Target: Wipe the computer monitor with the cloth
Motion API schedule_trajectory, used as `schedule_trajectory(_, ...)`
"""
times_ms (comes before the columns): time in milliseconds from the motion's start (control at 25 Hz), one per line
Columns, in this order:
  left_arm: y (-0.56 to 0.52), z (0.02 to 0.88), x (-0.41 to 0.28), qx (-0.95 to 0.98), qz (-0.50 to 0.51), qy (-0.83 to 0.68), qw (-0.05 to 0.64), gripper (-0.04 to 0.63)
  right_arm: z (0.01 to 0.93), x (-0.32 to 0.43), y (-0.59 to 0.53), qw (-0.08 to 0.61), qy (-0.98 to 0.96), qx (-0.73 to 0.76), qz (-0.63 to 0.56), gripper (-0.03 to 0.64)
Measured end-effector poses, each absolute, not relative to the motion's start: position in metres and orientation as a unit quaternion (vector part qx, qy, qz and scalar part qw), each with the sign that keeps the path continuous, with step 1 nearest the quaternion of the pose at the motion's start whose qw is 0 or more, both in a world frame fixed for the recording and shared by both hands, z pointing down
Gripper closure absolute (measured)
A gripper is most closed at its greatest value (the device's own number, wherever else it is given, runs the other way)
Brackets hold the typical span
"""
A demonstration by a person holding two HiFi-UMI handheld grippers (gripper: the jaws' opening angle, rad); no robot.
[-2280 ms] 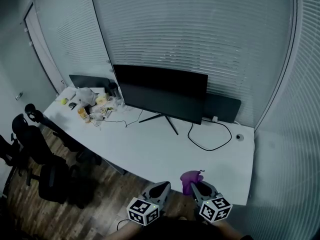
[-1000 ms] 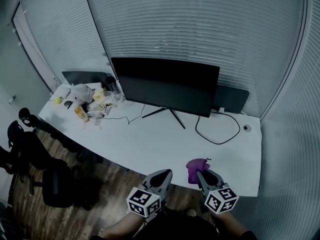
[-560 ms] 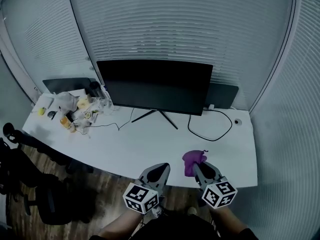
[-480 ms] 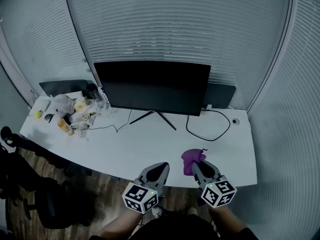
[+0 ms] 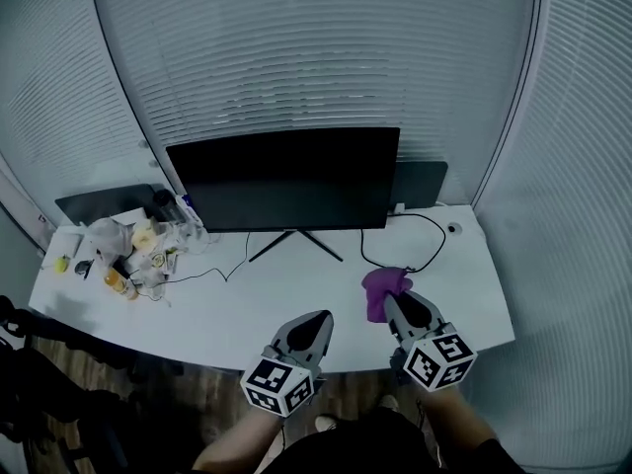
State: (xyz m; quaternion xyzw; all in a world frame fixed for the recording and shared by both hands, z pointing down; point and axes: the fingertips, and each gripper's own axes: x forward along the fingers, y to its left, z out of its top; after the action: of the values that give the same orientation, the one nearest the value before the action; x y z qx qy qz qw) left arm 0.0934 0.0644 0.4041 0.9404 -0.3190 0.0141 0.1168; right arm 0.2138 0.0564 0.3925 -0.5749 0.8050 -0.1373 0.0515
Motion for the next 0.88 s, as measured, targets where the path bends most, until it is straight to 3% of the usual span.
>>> schedule_trajectory(880, 0.0, 0.373, 0.11, 0.938, -0.003, -0.336, 0.086, 0.591, 0.314, 0.286, -0.057, 0.066, 0.789, -0.607, -0.065, 0.541)
